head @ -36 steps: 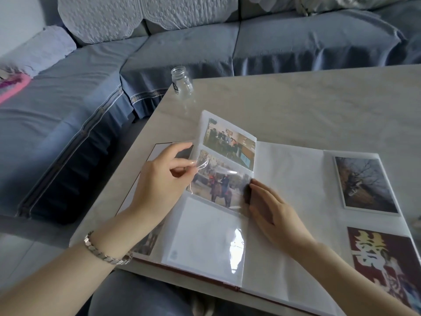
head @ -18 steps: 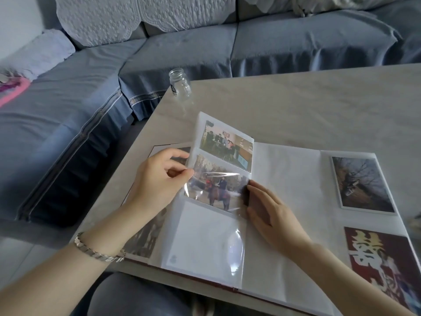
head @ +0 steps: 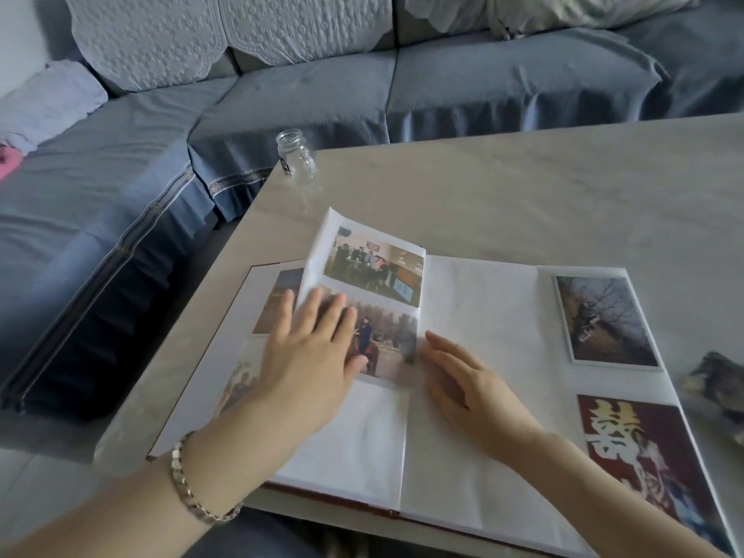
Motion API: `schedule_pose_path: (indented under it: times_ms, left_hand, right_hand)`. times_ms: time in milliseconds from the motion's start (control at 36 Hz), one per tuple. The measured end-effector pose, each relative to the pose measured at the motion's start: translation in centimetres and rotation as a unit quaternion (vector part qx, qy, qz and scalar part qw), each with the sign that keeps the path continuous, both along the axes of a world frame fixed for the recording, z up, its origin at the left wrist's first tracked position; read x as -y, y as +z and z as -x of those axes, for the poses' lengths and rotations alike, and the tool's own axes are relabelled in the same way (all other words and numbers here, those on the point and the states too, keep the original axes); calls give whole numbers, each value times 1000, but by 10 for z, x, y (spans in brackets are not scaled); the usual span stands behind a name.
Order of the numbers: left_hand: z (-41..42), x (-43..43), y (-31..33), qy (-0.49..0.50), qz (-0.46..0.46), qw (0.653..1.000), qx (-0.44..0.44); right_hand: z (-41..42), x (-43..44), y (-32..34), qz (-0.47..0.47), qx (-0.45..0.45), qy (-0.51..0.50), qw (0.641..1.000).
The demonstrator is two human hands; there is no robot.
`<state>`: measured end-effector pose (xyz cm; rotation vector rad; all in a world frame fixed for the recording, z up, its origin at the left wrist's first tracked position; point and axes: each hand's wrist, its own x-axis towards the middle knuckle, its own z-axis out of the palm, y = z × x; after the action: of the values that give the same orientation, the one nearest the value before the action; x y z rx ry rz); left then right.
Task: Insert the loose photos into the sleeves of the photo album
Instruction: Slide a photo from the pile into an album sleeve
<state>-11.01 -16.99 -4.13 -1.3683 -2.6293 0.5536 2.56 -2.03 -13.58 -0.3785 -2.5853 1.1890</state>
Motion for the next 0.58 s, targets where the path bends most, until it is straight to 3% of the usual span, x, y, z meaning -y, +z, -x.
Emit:
schedule_pose_path:
  times_ms: [139, 278, 444, 583]
  left_hand:
    - [-7, -15, 2, -63, -95, 990, 87]
    - [-43, -55, 9, -39, -230, 927, 293]
    - [-73, -94, 0, -2, -246, 880, 406]
    - [-92, -118, -8, 24, -240, 827, 508]
  right_hand:
    - [-32, -17, 10, -18, 37, -20, 999]
    - [-89, -60, 21, -72, 78, -137, 985]
    - [-166, -108, 23, -146, 222, -281, 922]
    - [-202, -128, 17, -197, 380, -251, 868]
